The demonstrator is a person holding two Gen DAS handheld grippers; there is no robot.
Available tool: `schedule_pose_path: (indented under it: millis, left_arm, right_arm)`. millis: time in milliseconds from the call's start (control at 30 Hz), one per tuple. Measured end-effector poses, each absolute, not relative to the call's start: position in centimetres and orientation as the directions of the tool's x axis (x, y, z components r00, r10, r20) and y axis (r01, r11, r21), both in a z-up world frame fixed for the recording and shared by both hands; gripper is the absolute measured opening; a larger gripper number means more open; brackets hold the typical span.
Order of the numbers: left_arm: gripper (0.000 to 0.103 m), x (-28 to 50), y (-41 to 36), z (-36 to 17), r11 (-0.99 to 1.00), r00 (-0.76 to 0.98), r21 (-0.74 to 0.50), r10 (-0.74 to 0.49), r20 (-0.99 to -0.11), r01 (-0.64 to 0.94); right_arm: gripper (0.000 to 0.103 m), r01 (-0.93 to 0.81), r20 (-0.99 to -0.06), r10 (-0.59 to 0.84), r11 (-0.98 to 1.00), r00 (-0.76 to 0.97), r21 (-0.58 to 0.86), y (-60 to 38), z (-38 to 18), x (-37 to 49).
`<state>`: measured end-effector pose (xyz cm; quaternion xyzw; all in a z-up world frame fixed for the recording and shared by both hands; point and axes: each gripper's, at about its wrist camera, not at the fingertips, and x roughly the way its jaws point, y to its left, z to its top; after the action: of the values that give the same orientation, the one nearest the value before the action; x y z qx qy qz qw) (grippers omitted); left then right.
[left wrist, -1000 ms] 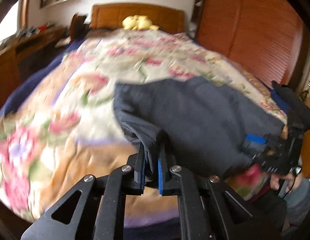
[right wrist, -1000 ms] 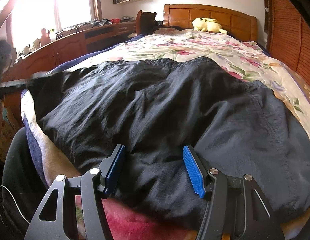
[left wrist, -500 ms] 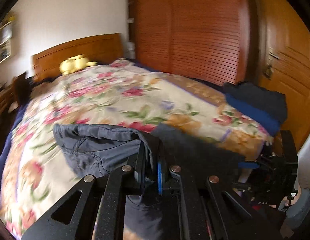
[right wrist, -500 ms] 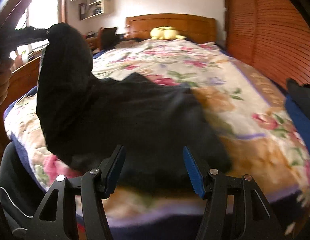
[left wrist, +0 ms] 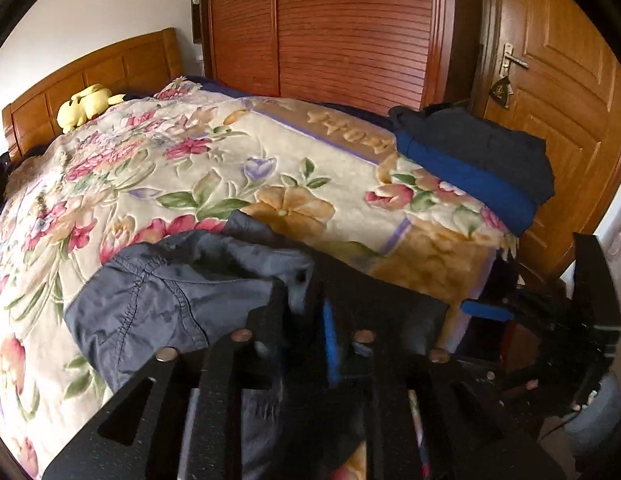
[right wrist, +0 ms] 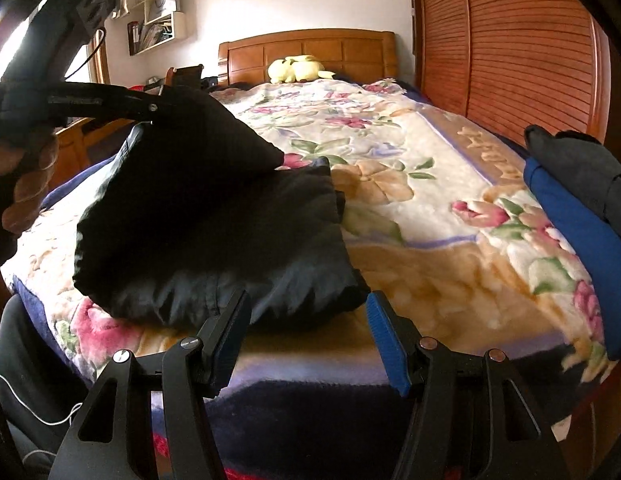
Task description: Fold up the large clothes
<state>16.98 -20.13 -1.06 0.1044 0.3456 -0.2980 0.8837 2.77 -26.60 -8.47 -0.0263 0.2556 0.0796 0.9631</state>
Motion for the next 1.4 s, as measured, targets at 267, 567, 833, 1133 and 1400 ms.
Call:
schedule_pose_path:
  millis: [267, 567, 833, 1133, 1400]
  left_arm:
    - [0.039, 14.8, -14.3, 1.9, 0.836, 0.662, -0.029, -0.454, -0.597, 0.548]
    - [0.039, 14.2, -5.6, -2.1, 0.914, 0.708, -0.058, -0.349, -0.614, 0.401]
    - [0.039, 13.2, 0.0, -5.4, 0.957, 0.736, -0.068, -0.26, -0.625, 0.281]
    - [0.039, 11.8, 3.6, -7.6, 0.974, 0.745, -0.082, -0.216, -0.632, 0.213]
    - [0.039, 10.6, 5.5, -9.0, 0.977, 0.744, -0.097, -0.208, -0.635, 0.189]
  right_arm:
    - [0.062, -0.193, -0.459, 0.156, 0.981, 0.874, -0.034, -25.7, -6.4, 3.1]
    - [0.062, -0.23, -0.406, 0.169, 0.967, 0.898, -0.107, -22.9, -1.9, 4.5]
    - [0.062, -0.329, -0.414, 0.277, 0.942, 0.867, -0.06, -19.5, 0.7, 8.3]
    - [0.062, -0.373, -0.486, 0.26, 0.915, 0.835, -0.152, -15.0, 1.0, 13.8]
    - [0.067, -0.36, -0.602, 0.168, 0.908, 0.781, -0.214, -13.2, -0.3, 18.2]
